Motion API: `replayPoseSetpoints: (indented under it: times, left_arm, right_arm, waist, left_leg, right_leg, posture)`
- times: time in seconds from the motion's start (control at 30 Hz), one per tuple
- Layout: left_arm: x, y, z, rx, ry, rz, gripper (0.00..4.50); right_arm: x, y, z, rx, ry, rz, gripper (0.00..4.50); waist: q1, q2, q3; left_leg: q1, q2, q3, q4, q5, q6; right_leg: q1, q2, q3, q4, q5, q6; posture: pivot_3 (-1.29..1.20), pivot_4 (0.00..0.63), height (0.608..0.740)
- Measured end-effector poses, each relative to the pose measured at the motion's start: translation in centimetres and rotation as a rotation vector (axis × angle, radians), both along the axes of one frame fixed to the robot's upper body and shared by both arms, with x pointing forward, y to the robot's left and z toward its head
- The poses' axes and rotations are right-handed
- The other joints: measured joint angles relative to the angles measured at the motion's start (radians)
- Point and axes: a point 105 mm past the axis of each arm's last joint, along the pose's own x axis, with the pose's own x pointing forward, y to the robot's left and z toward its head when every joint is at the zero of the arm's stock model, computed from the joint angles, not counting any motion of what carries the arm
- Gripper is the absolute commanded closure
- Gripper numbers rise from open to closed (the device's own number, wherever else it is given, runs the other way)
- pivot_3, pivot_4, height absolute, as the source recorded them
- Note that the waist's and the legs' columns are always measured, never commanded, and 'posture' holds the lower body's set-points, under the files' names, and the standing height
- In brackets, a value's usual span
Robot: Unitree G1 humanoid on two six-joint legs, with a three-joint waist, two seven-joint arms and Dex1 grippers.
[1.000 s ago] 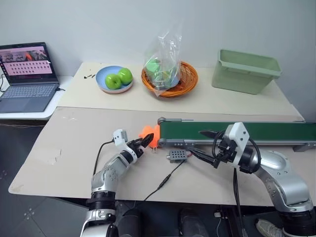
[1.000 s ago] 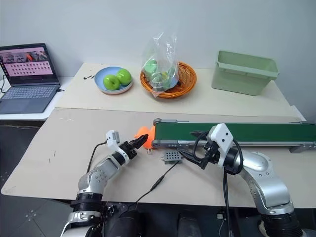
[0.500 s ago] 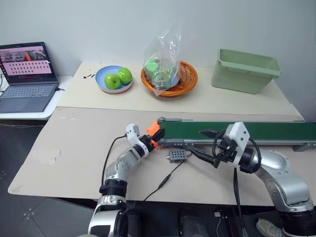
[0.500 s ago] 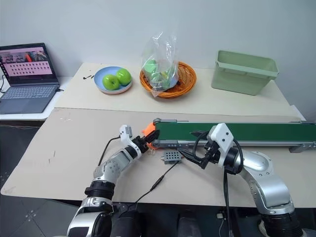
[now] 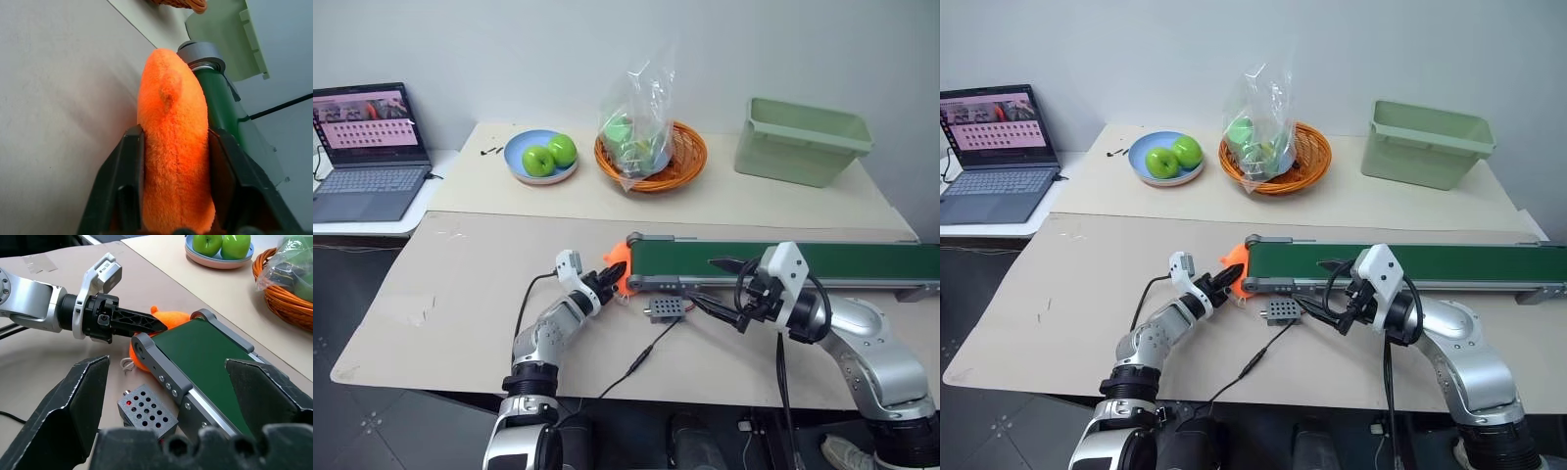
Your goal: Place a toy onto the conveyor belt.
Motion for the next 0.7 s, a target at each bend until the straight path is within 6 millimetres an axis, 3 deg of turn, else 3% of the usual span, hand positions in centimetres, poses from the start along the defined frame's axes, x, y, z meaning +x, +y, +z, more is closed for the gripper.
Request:
replayPoseSetpoints:
  times: [0.07, 0.23, 0.5, 0.57, 0.7]
  left_arm:
    - [0.0, 0.0, 0.0, -0.002, 0.001, 0.000, 4.49]
    - [0.0, 0.1, -0.1, 0.005, 0.008, 0.013, 4.49]
    - [0.8, 1.9, -0.6, 0.067, 0.033, 0.143, 4.49]
    - [1.3, 3.4, -0.8, 0.133, 0.041, 0.241, 4.49]
    - [2.3, 9.4, 1.3, 0.429, -0.054, 0.547, 4.49]
  right_arm:
    - [0.0, 0.0, 0.1, 0.000, -0.003, 0.001, 0.00]
    - [0.0, 0.0, 0.1, 0.000, -0.003, 0.002, 0.00]
    - [0.2, 0.0, 0.1, 0.000, 0.002, 0.007, 0.00]
    - [0.3, 0.0, 0.2, -0.001, -0.002, 0.013, 0.00]
    - [0.3, 0.1, 0.2, -0.001, -0.002, 0.015, 0.00]
  waist:
    - [-0.001, 0.000, 0.000]
    - [-0.001, 0.000, 0.000]
    - [-0.003, 0.000, 0.000]
    - [-0.004, 0.000, 0.000]
    - [-0.009, -0.001, 0.000]
  left_leg:
    - [0.000, 0.000, 0.000, 0.000, 0.000, 0.000]
    - [0.000, 0.000, 0.000, 0.000, 0.000, 0.000]
    - [0.000, 0.000, 0.000, 0.000, 0.000, 0.000]
    - [0.000, 0.000, 0.000, 0.000, 0.000, 0.000]
    - [0.001, 0.000, 0.000, 0.000, 0.000, 0.000]
  right_leg:
    - [0.000, 0.000, 0.000, 0.000, 0.000, 0.000]
    - [0.000, 0.000, 0.000, 0.000, 0.000, 0.000]
    - [0.000, 0.000, 0.000, 0.000, 0.000, 0.000]
    - [0.000, 0.000, 0.000, 0.000, 0.000, 0.000]
    - [0.000, 0.000, 0.001, 0.000, 0.000, 0.000]
  posture:
    - [0.00, 0.150, 0.715]
    - [0.00, 0.150, 0.715]
    - [0.00, 0.150, 0.715]
    - [0.00, 0.150, 0.715]
    - [0.00, 0.150, 0.715]
